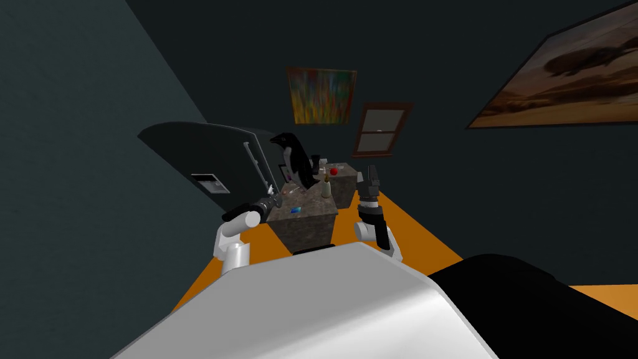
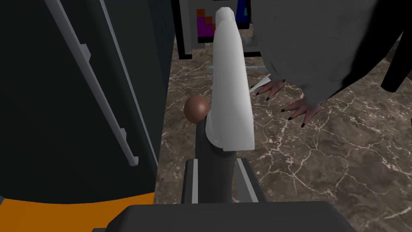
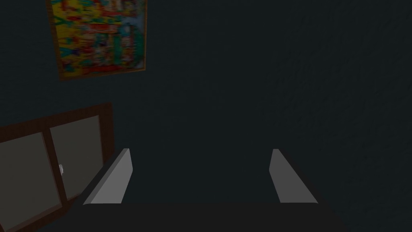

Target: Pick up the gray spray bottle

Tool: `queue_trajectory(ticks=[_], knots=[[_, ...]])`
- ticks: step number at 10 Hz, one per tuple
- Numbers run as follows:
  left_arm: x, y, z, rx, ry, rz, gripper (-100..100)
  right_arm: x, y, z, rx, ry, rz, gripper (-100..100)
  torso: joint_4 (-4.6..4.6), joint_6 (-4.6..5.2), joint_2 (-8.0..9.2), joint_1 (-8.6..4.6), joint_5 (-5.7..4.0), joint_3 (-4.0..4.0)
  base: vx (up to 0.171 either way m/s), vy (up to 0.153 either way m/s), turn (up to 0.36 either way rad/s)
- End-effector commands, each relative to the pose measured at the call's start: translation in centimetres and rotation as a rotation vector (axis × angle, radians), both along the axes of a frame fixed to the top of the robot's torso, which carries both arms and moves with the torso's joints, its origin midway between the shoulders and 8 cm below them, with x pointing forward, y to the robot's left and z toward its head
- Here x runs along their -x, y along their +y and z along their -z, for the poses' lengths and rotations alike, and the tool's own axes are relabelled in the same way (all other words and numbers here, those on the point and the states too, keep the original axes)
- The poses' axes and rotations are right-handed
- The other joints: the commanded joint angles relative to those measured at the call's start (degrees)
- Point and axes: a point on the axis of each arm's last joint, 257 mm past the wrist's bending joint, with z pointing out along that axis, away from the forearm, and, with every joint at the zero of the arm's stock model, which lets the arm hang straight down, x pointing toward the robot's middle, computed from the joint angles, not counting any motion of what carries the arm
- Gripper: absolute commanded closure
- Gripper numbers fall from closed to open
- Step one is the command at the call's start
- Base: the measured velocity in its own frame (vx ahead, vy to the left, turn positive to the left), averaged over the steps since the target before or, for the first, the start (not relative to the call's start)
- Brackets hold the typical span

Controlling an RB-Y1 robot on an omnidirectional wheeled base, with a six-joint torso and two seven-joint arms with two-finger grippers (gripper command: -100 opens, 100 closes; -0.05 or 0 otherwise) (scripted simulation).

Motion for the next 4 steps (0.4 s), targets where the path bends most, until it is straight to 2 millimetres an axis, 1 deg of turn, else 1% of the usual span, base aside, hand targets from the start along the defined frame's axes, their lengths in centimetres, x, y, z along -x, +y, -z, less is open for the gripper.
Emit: queue_trajectory(ticks=[1,2,3,4], knots=[[-0.11,0.32,-2.26,-0.014,-0.047,-0.002,100,0.0,0.0,0.0,0.0,0.0,0.0,0,0.0,0.0,0.0,0.0,0.0,0.0,0.0,0.0,0.0],[-0.11,0.32,-2.35,-0.014,-0.049,-0.002,100,0.0,0.0,0.0,0.0,0.0,0.0,0,0.03,-0.01,0.04,-0.01,-0.03,0.04,0.0,0.0,0.0],[-0.16,0.44,-1.93,-0.012,-0.044,-0.002,100,0.0,0.0,0.0,0.0,0.0,0.0,0,0.03,0.02,0.06,-0.05,-0.03,0.04,0.0,0.0,0.0],[-0.19,0.43,-2.08,-0.013,-0.046,-0.002,0,0.0,0.0,0.0,0.0,0.0,0.0,0,0.0,0.02,0.05,-0.04,-0.01,0.02,0.0,0.0,0.0]])
